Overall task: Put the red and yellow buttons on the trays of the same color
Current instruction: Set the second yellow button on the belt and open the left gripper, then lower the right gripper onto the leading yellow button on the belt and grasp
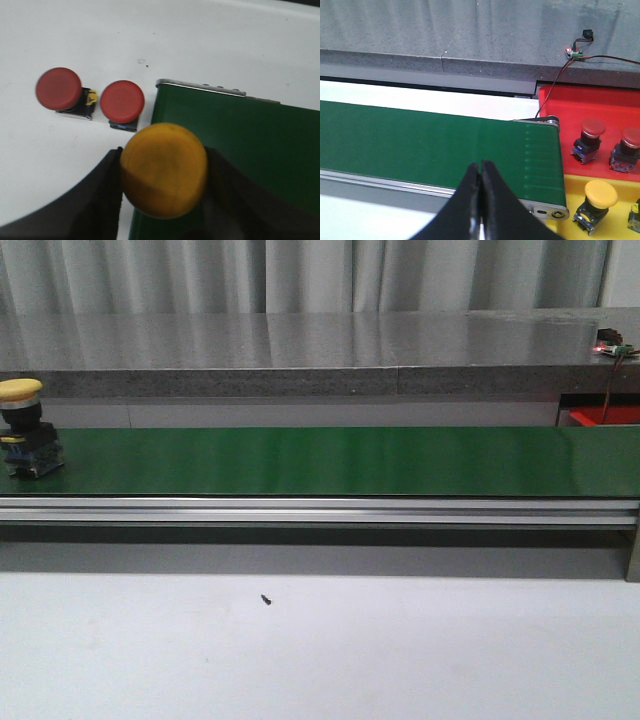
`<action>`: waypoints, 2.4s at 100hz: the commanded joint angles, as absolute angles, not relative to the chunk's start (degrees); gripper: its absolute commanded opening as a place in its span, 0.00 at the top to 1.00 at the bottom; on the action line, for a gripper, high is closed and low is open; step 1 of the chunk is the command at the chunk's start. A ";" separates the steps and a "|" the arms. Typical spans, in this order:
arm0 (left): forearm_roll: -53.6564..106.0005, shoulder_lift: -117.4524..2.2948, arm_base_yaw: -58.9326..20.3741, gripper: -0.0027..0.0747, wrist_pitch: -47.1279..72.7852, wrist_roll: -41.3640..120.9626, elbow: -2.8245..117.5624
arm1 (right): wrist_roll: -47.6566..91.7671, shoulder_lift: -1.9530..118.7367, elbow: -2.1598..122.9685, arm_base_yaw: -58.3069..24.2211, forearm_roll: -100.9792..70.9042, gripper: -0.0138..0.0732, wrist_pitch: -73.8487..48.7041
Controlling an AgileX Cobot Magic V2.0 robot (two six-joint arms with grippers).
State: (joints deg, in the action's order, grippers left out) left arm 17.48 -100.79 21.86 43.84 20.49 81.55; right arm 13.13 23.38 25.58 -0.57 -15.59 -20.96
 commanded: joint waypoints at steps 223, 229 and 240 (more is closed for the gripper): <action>28.71 -42.78 7.59 0.99 37.50 28.11 41.03 | 13.61 30.14 32.70 -1.11 -16.94 0.98 -22.38; 28.71 -40.57 7.59 0.99 37.50 28.11 39.67 | 13.61 31.59 33.96 -1.75 -16.94 0.98 -22.97; 28.71 -37.78 7.59 0.99 37.25 28.11 38.19 | 13.61 34.87 36.85 -3.44 -16.94 0.98 -23.79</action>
State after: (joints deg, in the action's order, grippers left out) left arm 26.76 -39.61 8.04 41.01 28.04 37.57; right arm 13.22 32.22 32.98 -2.35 -16.06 -26.71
